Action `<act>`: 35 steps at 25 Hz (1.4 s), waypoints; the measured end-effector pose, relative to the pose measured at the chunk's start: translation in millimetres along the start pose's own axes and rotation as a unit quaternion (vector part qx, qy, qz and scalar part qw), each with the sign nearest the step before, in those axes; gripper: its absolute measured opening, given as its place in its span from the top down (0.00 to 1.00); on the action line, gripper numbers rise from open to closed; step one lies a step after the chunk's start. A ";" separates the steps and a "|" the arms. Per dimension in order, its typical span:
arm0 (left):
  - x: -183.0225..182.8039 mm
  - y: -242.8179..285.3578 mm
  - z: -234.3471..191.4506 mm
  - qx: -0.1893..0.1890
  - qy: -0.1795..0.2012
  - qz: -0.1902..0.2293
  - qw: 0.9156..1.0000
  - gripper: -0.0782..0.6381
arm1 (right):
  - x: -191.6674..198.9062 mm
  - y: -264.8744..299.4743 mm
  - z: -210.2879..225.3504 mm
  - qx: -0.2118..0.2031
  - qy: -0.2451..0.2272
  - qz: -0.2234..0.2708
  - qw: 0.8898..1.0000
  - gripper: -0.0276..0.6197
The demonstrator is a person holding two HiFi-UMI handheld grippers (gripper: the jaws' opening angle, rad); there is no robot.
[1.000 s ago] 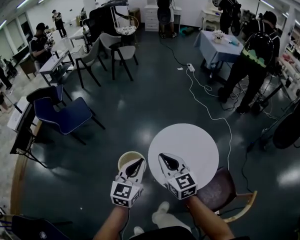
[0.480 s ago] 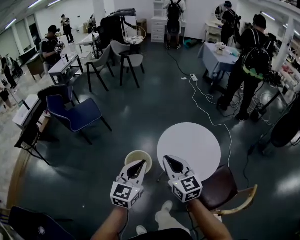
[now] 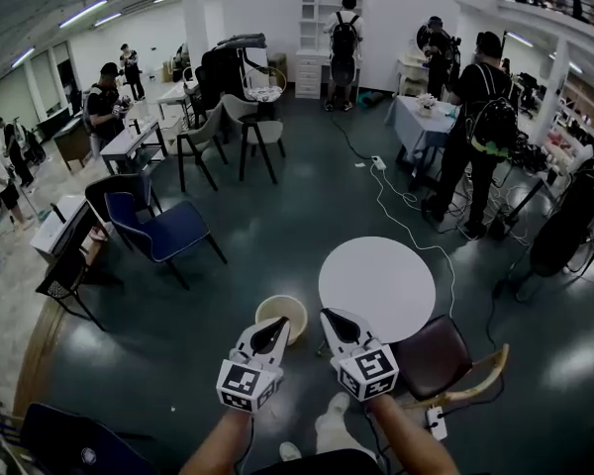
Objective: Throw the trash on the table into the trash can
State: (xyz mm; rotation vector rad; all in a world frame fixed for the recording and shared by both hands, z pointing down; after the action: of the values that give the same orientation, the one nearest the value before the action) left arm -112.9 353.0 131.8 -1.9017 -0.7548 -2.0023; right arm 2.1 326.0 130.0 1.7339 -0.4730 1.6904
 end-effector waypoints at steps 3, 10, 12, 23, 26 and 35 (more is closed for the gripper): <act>-0.1 -25.5 9.2 0.005 -0.002 0.006 1.000 0.87 | -1.0 -16.4 -25.0 0.003 -0.005 0.002 1.000 0.93; -0.3 -67.7 20.6 0.014 0.002 0.019 1.000 0.87 | 2.3 -37.5 -68.6 0.009 -0.013 0.001 1.000 0.93; -0.5 -76.1 23.9 0.016 0.002 0.022 1.000 0.87 | 2.2 -43.3 -75.8 0.011 -0.015 0.002 1.000 0.93; -9.7 -98.8 50.2 0.029 0.011 0.033 0.999 0.87 | -6.5 -77.9 -92.1 0.021 -0.022 0.014 0.999 0.93; -14.9 -99.4 49.3 0.030 0.014 0.035 0.999 0.87 | -12.4 -79.3 -91.9 0.023 -0.023 0.019 0.999 0.93; -30.3 -89.6 66.9 0.023 0.015 0.042 0.999 0.87 | -18.7 -101.4 -75.4 0.023 -0.020 0.022 0.999 0.93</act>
State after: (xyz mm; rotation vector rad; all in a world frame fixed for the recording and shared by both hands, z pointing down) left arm -101.9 458.8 85.8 -1.8436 -0.6956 -1.9417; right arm 12.3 445.8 86.8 1.8059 -0.4969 1.7130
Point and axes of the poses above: the fingertips, and each gripper's own axes: y forward along the fingers, z to its right, x out of its underside, the point moved 4 cm from there along -y, backward along the fingers, and after that the axes turned 9 degrees about -z, right-handed, at the moved point
